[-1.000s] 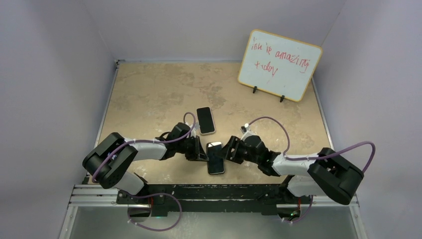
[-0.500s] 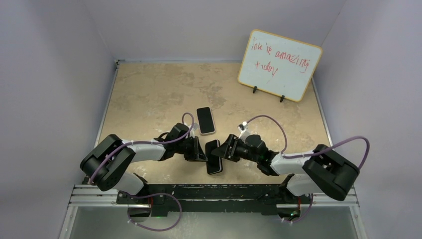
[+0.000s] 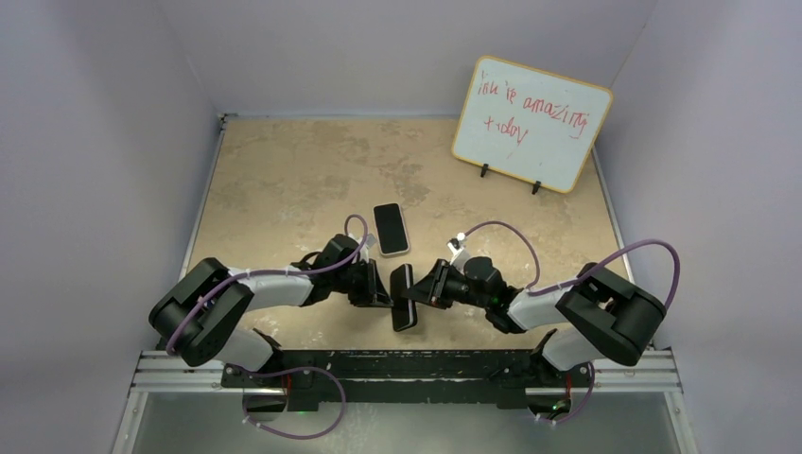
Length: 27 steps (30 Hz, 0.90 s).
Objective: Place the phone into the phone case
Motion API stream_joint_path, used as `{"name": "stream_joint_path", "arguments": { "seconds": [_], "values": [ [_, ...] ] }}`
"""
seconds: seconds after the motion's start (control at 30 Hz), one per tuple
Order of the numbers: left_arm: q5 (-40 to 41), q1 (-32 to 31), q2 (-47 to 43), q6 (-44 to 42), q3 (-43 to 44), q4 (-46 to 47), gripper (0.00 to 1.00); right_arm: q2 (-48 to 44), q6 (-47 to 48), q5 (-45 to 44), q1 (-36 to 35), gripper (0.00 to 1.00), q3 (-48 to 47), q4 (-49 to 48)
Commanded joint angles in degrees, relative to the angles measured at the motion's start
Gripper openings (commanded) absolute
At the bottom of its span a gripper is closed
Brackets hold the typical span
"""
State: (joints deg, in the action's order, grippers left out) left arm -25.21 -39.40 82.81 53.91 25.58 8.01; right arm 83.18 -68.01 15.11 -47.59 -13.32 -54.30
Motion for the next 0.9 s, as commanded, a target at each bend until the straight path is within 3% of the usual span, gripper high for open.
{"name": "stream_joint_path", "arguments": {
  "seconds": [0.0, 0.1, 0.2, 0.23, 0.33, 0.4, 0.57, 0.73, 0.87],
  "values": [
    [0.71, -0.57, -1.73, -1.19, -0.03, 1.11, 0.12, -0.75, 0.18, 0.97, -0.50, 0.09, -0.10, -2.49],
    [0.78, -0.57, -1.94, -1.26, 0.21, 0.93, 0.13, -0.35, 1.23, 0.54, -0.56, 0.00, -0.74, 0.29],
    [0.90, -0.56, -2.16, -1.32, 0.38, 0.75, 0.14, -0.29, 2.00, 0.29, -0.55, 0.00, -1.53, 2.91],
    [0.88, -0.55, -2.10, -1.47, 0.48, 0.72, 0.14, -0.42, 2.22, 0.27, -0.57, 0.04, -1.98, 4.13],
    [0.87, -0.59, -1.89, -1.66, 0.68, 0.84, 0.15, -1.09, 3.78, -0.27, -0.54, 0.31, -3.43, 8.32],
    [0.87, -0.59, -1.86, -1.74, 0.73, 0.71, 0.15, -1.68, 4.80, -1.42, -0.51, 0.36, -4.24, 10.61],
    [0.94, -0.55, -2.16, -1.70, 0.61, 0.67, 0.17, -2.34, 5.75, -3.07, -0.56, 0.22, -5.00, 14.67],
    [0.76, -0.56, -2.45, -1.73, 0.83, 0.61, 0.21, -4.45, 7.41, -4.63, -0.56, 0.00, -5.40, 17.53],
    [1.43, -0.59, -3.85, -3.66, 2.69, -2.47, 0.27, -7.32, 8.13, -4.65, -0.53, 0.00, -5.31, 20.09]
  ]
}}
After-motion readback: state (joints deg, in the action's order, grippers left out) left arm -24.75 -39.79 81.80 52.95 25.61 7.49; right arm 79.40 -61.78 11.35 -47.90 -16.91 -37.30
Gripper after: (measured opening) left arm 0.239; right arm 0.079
